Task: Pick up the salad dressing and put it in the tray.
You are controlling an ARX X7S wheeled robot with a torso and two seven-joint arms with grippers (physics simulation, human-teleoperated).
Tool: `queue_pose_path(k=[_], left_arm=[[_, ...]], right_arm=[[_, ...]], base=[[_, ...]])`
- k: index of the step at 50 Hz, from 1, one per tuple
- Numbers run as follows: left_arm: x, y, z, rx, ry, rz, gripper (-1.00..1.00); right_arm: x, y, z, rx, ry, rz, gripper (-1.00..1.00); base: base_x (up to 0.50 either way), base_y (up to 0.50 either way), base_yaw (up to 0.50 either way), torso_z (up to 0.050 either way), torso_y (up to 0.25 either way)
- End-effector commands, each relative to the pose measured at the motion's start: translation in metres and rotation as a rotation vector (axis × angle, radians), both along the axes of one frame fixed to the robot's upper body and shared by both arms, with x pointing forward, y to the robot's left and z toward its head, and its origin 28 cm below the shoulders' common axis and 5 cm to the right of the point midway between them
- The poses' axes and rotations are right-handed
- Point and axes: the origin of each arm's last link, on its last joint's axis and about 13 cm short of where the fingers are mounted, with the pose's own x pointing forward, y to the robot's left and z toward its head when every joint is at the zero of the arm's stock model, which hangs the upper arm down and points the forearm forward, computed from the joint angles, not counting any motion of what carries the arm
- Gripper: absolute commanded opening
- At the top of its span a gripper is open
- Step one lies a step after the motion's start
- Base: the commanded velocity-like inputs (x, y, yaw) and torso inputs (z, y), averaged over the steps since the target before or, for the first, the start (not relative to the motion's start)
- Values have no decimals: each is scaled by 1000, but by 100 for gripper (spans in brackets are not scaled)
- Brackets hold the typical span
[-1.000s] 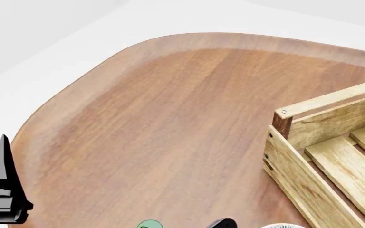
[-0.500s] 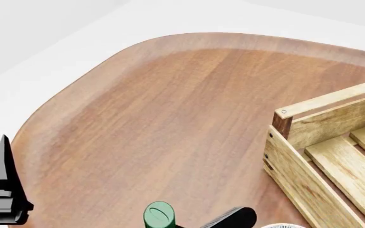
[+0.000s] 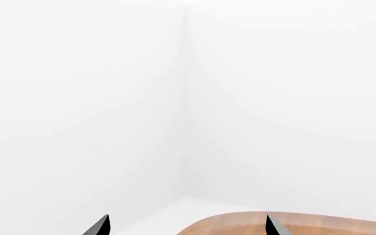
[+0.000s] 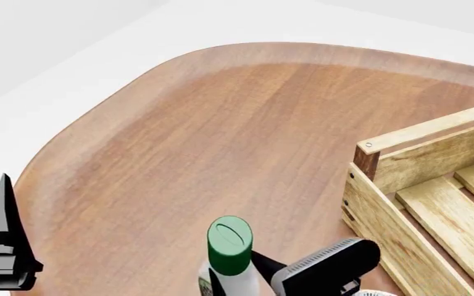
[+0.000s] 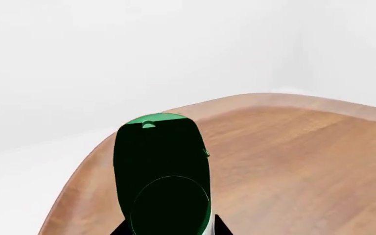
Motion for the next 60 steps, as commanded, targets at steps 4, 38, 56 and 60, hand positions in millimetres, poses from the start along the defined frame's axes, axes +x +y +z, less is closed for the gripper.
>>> queue_pose_path(k=[4,38,56,60], left_arm=[[0,1,0,-4,0,4,100],[1,1,-3,-11,3,9,100],[1,2,-2,-14,2,12,100],[1,2,-2,-13,1,12,100]], right_arm=[[-9,-8,32,36,-106,-35,-100],[-3,-43,72,34,-218,-293,-100],[4,-62,77,36,-253,-463,-100],[6,-66,79,33,-257,-498,-100]], base=[[0,0,0,0,2],[0,0,0,0,0],[0,0,0,0,1],[0,0,0,0,0]])
